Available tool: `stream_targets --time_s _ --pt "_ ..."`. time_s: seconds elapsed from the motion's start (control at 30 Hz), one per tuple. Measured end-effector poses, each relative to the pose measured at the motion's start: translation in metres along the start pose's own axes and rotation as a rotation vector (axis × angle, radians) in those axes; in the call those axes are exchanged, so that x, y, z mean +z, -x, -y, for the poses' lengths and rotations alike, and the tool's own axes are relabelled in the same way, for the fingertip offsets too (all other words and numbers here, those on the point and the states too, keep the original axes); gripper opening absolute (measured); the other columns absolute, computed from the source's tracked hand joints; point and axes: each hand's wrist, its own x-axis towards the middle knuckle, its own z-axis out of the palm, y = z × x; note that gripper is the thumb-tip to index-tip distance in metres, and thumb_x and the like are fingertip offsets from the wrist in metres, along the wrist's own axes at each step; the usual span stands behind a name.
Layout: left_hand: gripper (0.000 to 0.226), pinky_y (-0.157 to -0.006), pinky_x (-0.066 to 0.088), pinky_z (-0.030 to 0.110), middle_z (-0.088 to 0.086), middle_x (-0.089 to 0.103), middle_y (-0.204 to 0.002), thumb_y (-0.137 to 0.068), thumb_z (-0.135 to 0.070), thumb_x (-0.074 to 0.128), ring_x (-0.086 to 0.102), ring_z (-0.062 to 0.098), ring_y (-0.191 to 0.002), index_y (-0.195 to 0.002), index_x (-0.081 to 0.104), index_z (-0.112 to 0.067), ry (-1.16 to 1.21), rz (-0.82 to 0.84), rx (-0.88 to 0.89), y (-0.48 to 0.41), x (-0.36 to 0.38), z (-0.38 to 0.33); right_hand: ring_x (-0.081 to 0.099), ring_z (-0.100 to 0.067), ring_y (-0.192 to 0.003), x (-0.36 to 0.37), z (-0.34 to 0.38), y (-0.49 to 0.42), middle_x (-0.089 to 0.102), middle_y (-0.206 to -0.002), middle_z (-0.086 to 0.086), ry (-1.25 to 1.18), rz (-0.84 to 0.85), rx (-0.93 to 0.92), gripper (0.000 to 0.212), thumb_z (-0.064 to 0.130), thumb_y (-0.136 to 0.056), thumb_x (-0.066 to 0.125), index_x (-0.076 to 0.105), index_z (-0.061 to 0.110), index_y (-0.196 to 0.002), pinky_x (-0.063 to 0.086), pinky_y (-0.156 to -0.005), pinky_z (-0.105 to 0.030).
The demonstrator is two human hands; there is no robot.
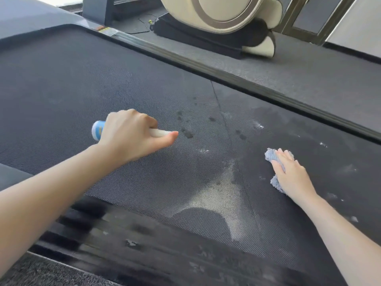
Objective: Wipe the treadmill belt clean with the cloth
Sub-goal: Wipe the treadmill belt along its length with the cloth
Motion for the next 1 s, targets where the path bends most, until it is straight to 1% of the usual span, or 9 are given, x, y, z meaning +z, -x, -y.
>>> stream_targets --time_s 0.13,0.3,0.4,0.53,0.63,0.7,0.8,0.9,1.0 --pt "0.067 -0.055 0.038 0.029 0.003 0.047 -0.044 -0.069 -0.071 0.031 0.051 0.031 -0.052 -0.05 0.049 -0.009 0.076 -0.098 -0.044 -0.01 0.007 -0.003 0.021 -0.025 -0.14 0.001 -0.001 -0.001 0.025 -0.153 0.002 -0.012 -0.004 0.008 0.044 0.022 -0.1 0.033 0.031 0.013 -0.144 0.02 -0.114 -0.041" --pt "0.071 -0.06 0.046 0.032 0.001 0.047 -0.046 -0.068 -0.076 0.028 0.053 0.029 -0.055 -0.049 0.047 -0.011 0.058 -0.044 -0.031 -0.025 0.009 -0.005 0.026 -0.027 -0.138 0.002 -0.003 -0.002 0.028 -0.152 0.001 -0.012 -0.014 0.002 0.045 0.023 -0.1 0.033 0.031 0.013 -0.144 0.022 -0.113 -0.042" --pt "0.074 -0.066 0.044 0.033 0.004 0.052 -0.052 -0.067 -0.08 0.025 0.055 0.031 -0.062 -0.05 0.05 -0.013 0.037 -0.017 -0.041 -0.042 0.012 -0.008 0.025 -0.027 -0.138 0.002 -0.002 -0.002 0.028 -0.152 0.001 -0.008 -0.016 -0.004 0.045 0.022 -0.1 0.034 0.031 0.013 -0.143 0.021 -0.113 -0.042" --pt "0.067 -0.063 0.042 0.033 0.006 0.048 -0.048 -0.067 -0.075 0.028 0.054 0.032 -0.06 -0.046 0.04 -0.013 0.07 -0.104 -0.067 -0.059 0.019 -0.011 0.023 -0.025 -0.14 0.001 -0.002 -0.002 0.025 -0.153 0.002 0.0 -0.008 0.0 0.045 0.023 -0.1 0.034 0.031 0.014 -0.144 0.02 -0.113 -0.04" --pt "0.068 -0.062 0.042 0.032 0.007 0.054 -0.052 -0.067 -0.075 0.026 0.057 0.033 -0.062 -0.051 0.049 -0.013 0.04 -0.078 -0.03 -0.074 0.029 -0.011 0.019 -0.023 -0.141 0.0 -0.001 -0.001 0.022 -0.154 0.004 -0.031 -0.003 0.019 0.045 0.025 -0.1 0.034 0.031 0.017 -0.144 0.017 -0.113 -0.038" --pt "0.069 -0.06 0.038 0.031 0.008 0.058 -0.058 -0.067 -0.076 0.024 0.057 0.032 -0.065 -0.053 0.053 -0.014 0.019 -0.053 -0.021 -0.088 0.034 -0.014 0.017 -0.021 -0.142 -0.001 -0.001 0.0 0.022 -0.154 0.004 -0.04 0.0 0.02 0.045 0.025 -0.1 0.034 0.031 0.018 -0.144 0.015 -0.113 -0.036" --pt "0.066 -0.061 0.032 0.03 0.006 0.05 -0.056 -0.069 -0.075 0.027 0.052 0.031 -0.064 -0.051 0.047 -0.015 -0.005 -0.009 -0.013 -0.107 0.042 -0.021 0.013 -0.019 -0.143 -0.002 0.001 0.0 0.02 -0.154 0.002 -0.052 -0.005 0.015 0.046 0.025 -0.1 0.035 0.029 0.016 -0.145 0.011 -0.114 -0.031" --pt "0.063 -0.06 0.029 0.03 0.002 0.038 -0.049 -0.07 -0.073 0.028 0.045 0.03 -0.061 -0.048 0.039 -0.015 0.003 -0.054 -0.035 -0.121 0.051 -0.023 0.01 -0.015 -0.144 -0.005 0.004 0.001 0.019 -0.154 0.003 -0.084 -0.008 0.009 0.046 0.025 -0.1 0.036 0.028 0.016 -0.145 0.005 -0.114 -0.026" --pt "0.064 -0.06 0.029 0.031 0.007 0.04 -0.052 -0.072 -0.072 0.028 0.045 0.032 -0.062 -0.054 0.045 -0.013 0.026 -0.121 -0.047 -0.134 0.062 -0.021 0.009 -0.011 -0.143 -0.006 0.003 0.001 0.02 -0.153 0.006 -0.115 -0.008 0.019 0.045 0.024 -0.1 0.037 0.03 0.017 -0.144 0.003 -0.111 -0.02"
